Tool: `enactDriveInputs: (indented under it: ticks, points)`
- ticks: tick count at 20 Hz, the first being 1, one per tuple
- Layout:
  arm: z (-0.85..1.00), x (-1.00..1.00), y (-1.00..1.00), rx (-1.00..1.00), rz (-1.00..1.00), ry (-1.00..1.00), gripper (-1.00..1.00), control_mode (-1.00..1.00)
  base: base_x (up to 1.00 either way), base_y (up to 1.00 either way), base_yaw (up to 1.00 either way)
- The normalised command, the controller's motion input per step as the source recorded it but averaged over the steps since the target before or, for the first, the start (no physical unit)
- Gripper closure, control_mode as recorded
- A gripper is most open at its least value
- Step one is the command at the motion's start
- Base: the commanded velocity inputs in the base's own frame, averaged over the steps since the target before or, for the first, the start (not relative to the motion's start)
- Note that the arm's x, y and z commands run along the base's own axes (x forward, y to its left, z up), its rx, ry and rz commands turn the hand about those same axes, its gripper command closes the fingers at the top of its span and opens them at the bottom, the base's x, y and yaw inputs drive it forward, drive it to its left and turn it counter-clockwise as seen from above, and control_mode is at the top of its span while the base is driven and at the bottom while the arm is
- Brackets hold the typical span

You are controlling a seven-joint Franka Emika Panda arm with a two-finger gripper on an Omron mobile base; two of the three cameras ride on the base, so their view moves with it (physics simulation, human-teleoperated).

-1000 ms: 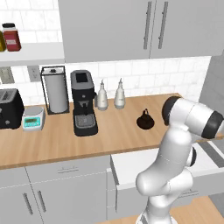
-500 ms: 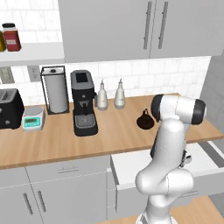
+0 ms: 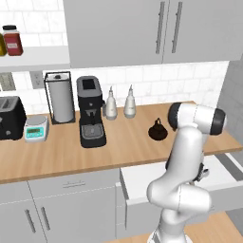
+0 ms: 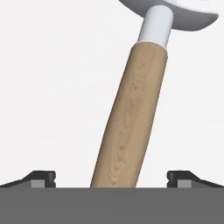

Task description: Pick the pizza cutter from the drawer and place it on the counter.

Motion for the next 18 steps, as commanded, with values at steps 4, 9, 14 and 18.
enactDriveInputs:
  ticks: [4, 9, 14, 18]
  points:
    - [-0.24, 0.02, -0.13, 0.03, 0.00, 0.00, -1.00, -1.00, 0.00, 0.00, 0.00]
    - [-0.08, 0.00, -0.02, 0.00, 0.00, 0.00, 1.00, -1.00, 0.00, 0.00, 0.00]
    - [0.00, 0.00, 0.00, 0.00, 0.00, 0.00, 1.00, -1.00, 0.00, 0.00, 0.00]
    - [0.08, -0.27, -0.18, 0.00, -0.02, 0.00, 1.00, -1.00, 0.00, 0.00, 0.00]
